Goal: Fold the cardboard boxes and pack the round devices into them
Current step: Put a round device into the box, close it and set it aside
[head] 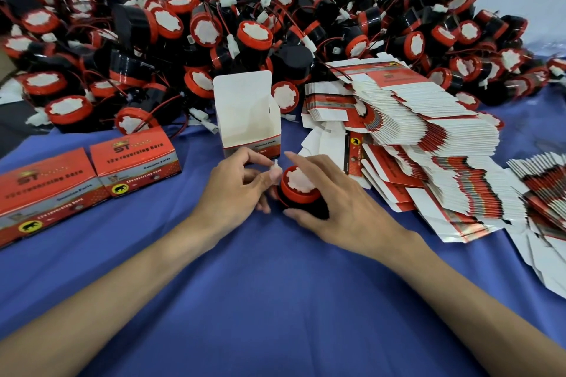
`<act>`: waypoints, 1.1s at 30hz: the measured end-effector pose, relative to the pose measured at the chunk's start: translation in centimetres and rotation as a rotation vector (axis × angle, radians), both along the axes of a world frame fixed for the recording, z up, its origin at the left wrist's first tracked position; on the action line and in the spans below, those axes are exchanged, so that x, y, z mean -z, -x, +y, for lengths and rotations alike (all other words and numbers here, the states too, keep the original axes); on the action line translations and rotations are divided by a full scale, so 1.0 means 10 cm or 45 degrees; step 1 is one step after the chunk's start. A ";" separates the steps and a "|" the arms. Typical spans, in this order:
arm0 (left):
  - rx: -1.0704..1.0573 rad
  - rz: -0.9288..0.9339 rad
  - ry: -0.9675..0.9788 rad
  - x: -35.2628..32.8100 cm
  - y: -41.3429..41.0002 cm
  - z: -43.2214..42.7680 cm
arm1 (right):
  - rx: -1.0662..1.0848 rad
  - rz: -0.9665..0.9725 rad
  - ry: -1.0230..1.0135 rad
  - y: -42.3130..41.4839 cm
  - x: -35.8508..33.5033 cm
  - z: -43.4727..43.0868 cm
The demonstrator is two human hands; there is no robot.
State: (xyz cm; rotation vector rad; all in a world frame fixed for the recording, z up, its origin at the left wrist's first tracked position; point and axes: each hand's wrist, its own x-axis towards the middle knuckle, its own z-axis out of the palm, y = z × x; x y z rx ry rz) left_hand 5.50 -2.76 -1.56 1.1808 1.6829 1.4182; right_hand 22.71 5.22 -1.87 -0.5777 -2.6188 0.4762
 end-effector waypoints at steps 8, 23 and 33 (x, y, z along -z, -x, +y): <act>0.142 -0.067 -0.024 -0.04 0.03 -0.02 | -0.110 0.033 0.117 -0.01 0.03 0.04; 0.145 -0.033 -0.007 -0.01 0.08 -0.01 | -0.134 0.102 0.202 0.01 0.02 0.00; 0.108 0.006 0.042 -0.01 0.05 0.00 | -0.055 0.171 0.120 0.10 0.06 -0.14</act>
